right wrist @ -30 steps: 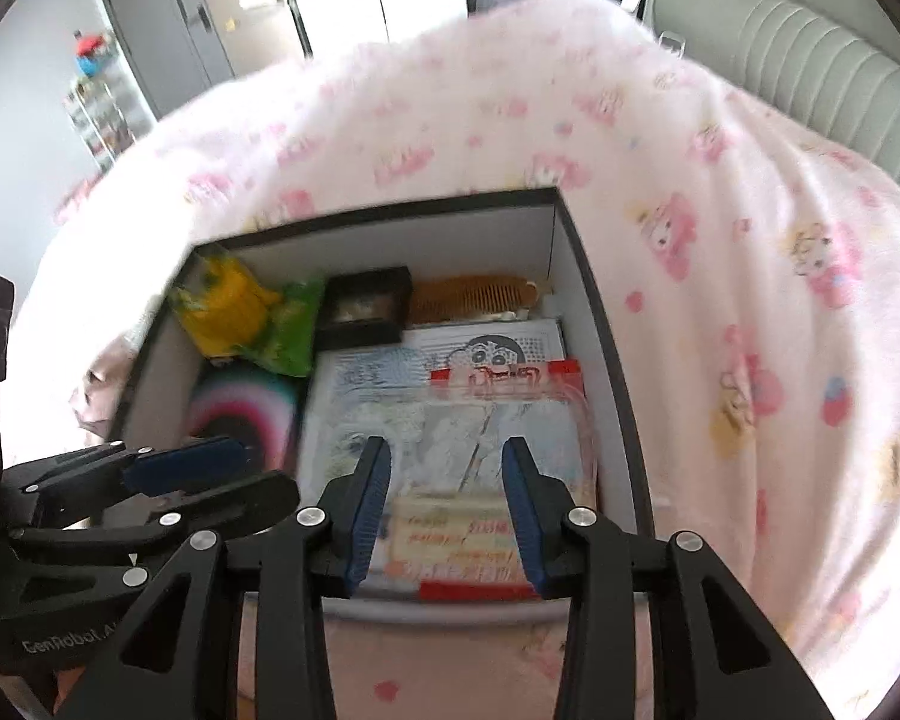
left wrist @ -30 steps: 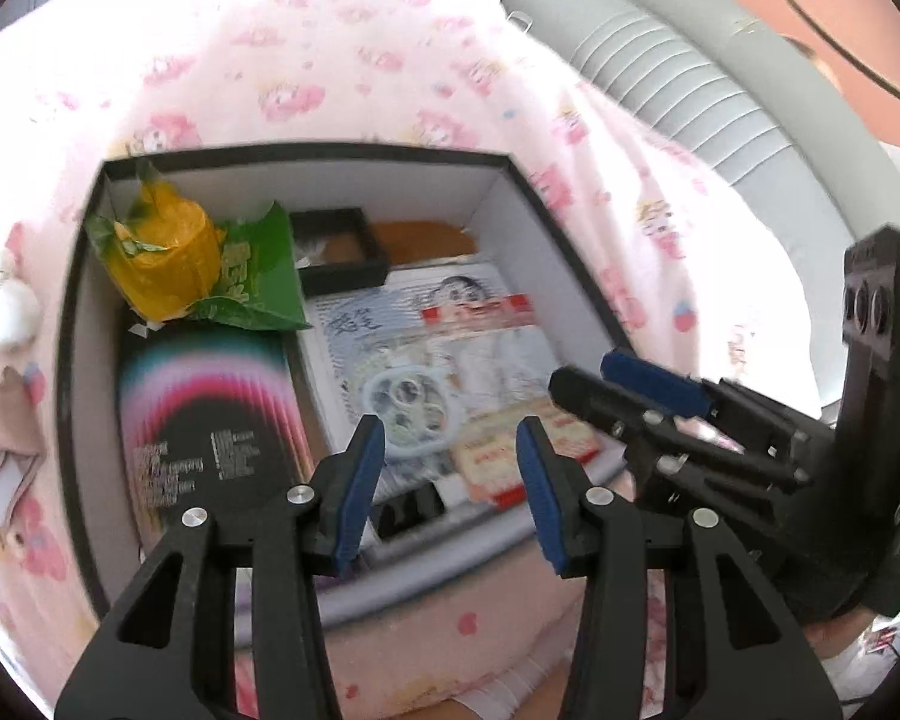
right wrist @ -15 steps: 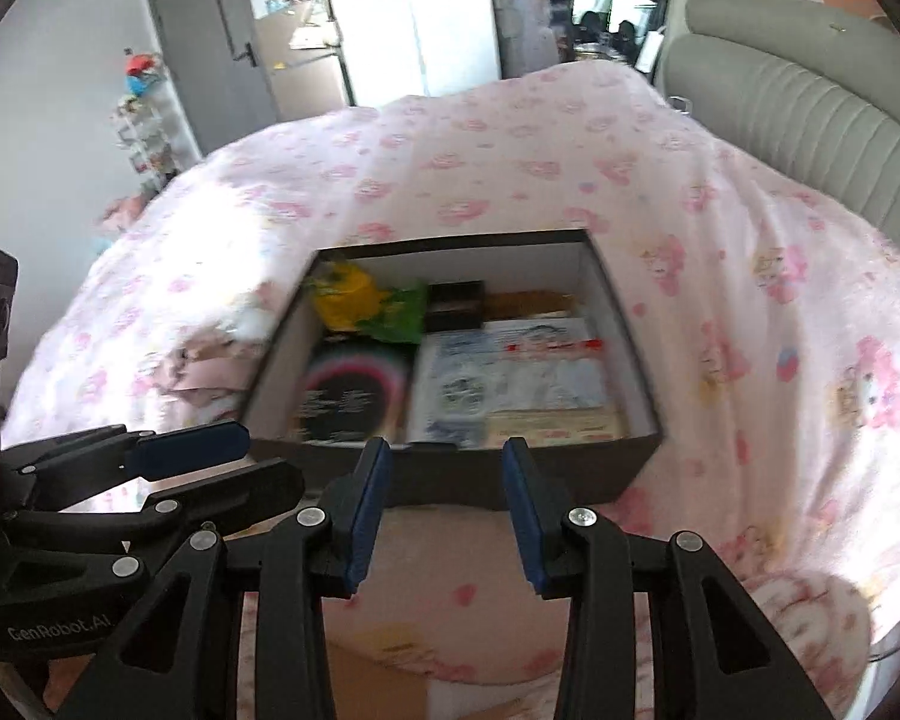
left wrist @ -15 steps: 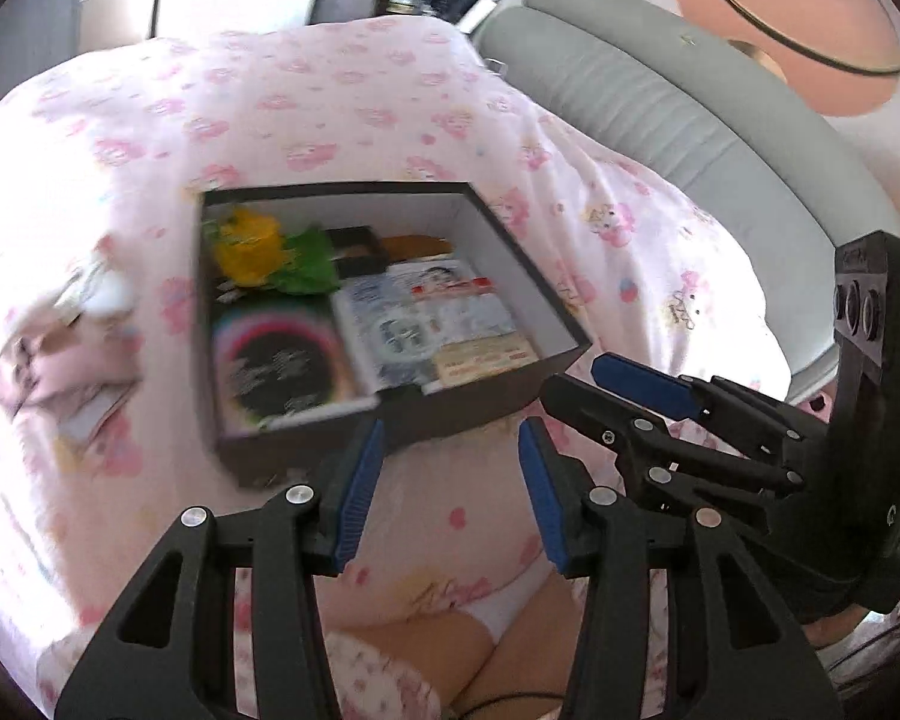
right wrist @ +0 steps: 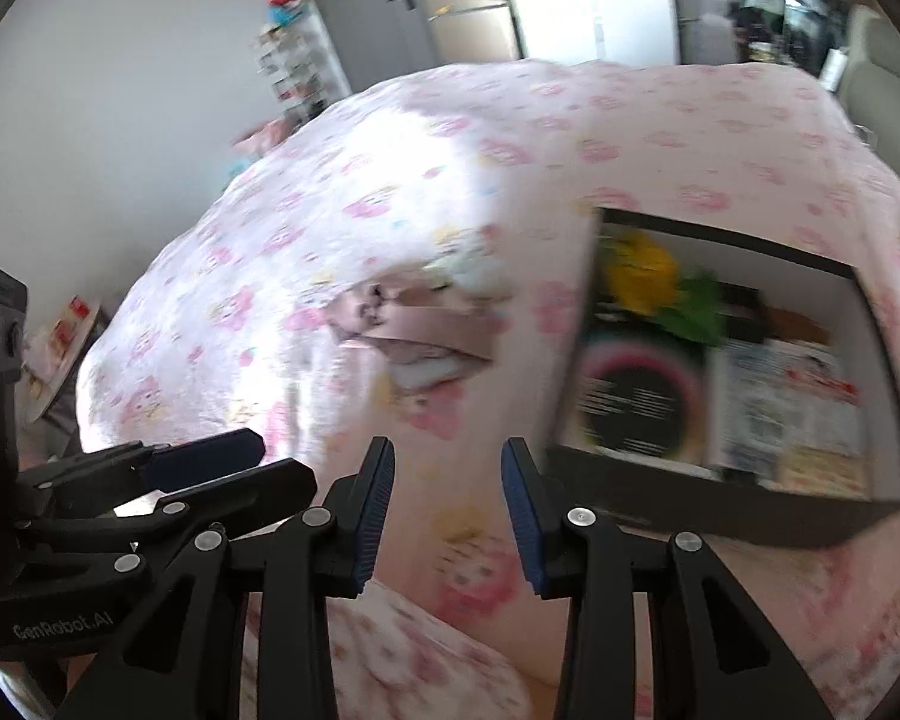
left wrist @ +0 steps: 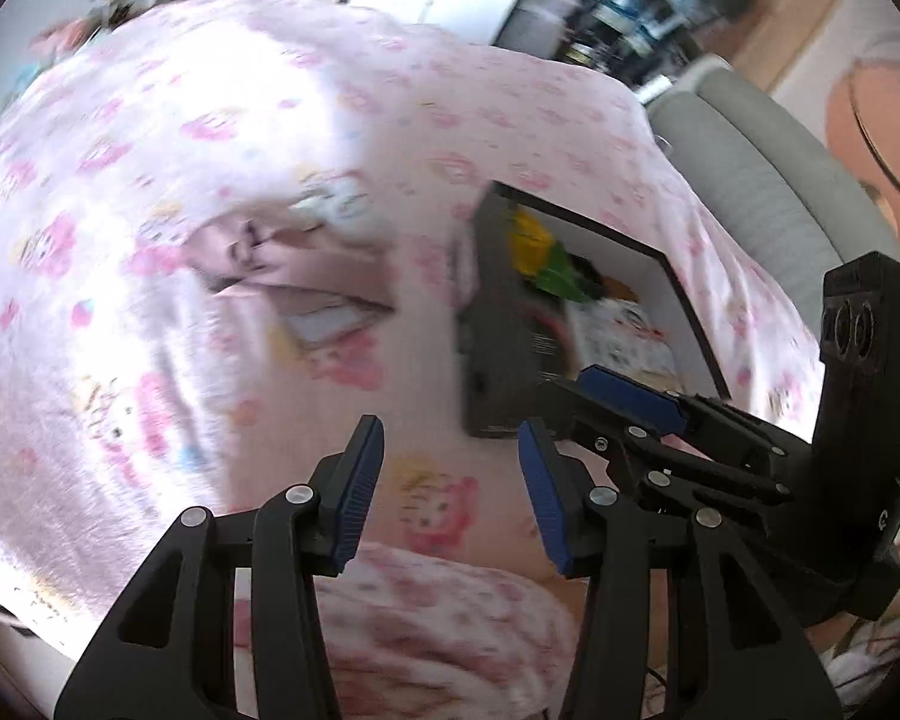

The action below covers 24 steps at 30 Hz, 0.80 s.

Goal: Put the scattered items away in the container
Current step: 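Move the right gripper back to the beige fabric on the bedspread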

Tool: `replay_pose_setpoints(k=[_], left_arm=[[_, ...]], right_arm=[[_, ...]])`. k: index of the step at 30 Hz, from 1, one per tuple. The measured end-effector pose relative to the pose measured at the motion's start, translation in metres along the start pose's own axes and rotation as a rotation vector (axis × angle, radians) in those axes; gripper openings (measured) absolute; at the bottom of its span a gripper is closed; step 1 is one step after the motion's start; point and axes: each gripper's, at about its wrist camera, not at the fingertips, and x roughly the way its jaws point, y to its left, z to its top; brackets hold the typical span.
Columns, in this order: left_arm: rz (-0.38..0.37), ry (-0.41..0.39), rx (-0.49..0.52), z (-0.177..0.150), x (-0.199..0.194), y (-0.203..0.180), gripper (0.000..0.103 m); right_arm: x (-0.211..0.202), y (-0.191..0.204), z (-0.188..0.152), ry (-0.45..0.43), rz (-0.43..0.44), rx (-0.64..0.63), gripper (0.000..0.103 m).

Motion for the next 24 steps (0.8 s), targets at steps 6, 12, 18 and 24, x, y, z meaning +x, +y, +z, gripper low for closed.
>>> replay_pose_setpoints(k=[6, 12, 18, 24], left_arm=[[0.07, -0.003, -0.208, 0.019, 0.02, 0.075, 0.05], [0.079, 0.085, -0.372, 0.04, 0.073, 0.14, 0.051], [0.022, 0.197, -0.519, 0.073, 0.14, 0.178, 0.055], [0.09, 0.192, -0.577, 0.1, 0.185, 0.194, 0.062]], right_arm=[[0.073, 0.013, 0.018, 0.101, 0.033, 0.036, 0.034], [0.15, 0.008, 0.024, 0.222, -0.021, 0.082, 0.035], [0.202, -0.004, 0.045, 0.282, -0.093, 0.147, 0.038], [0.23, -0.033, 0.048, 0.296, -0.073, 0.264, 0.048]])
